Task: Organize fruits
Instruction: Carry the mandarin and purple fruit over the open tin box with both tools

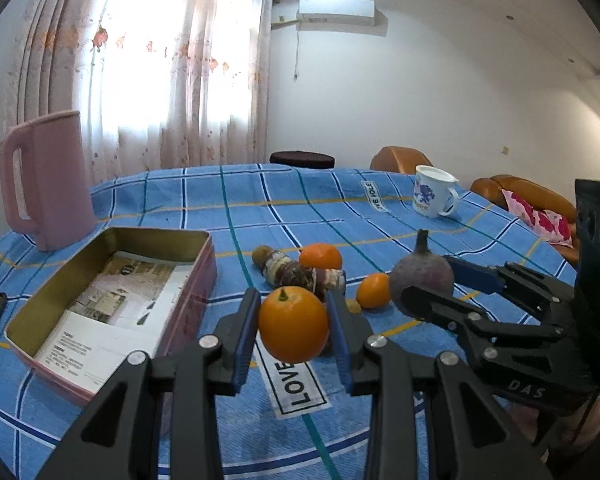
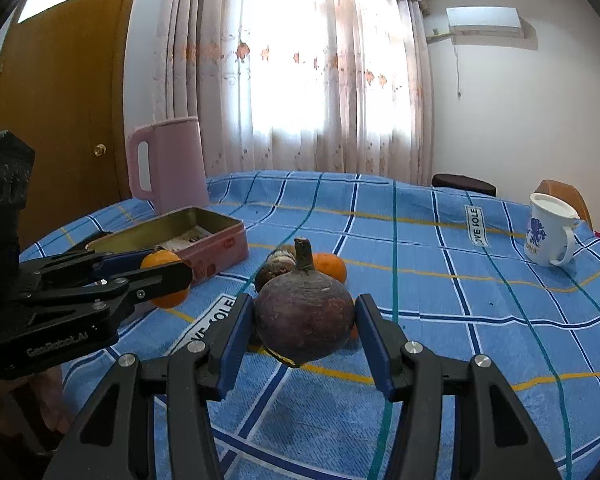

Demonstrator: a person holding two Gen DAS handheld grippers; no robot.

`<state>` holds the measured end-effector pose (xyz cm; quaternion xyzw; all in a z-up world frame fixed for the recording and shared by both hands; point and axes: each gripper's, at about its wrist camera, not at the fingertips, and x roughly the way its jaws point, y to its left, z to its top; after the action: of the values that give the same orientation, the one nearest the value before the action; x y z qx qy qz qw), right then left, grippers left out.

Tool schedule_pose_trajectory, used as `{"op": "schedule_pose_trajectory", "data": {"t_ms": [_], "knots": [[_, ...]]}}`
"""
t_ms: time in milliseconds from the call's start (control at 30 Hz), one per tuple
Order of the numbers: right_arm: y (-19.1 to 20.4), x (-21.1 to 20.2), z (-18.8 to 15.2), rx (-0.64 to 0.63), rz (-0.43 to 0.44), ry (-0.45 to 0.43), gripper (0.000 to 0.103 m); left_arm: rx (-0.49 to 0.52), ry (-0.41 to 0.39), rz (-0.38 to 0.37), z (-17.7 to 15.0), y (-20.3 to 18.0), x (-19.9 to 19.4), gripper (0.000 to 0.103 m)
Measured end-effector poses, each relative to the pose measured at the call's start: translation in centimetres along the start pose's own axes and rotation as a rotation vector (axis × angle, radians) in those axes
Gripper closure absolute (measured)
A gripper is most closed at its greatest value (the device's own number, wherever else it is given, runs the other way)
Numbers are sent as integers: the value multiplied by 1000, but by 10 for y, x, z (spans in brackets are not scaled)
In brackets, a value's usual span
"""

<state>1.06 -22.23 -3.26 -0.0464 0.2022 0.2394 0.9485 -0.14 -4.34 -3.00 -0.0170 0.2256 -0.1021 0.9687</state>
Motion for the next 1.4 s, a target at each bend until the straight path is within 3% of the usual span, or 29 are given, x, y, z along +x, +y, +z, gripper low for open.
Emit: {"op": "schedule_pose_trajectory", "data": {"t_ms": [367,767,1400], "knots": [[5,-4,8,7,36,-27,49,7,-35,31,8,7,-9,67],[27,19,49,-14,135,-15,49,-43,-38,101,27,52,-15,67],[99,111,87,-114,224,87,49,-116,100,208,31,139,20,67]]}}
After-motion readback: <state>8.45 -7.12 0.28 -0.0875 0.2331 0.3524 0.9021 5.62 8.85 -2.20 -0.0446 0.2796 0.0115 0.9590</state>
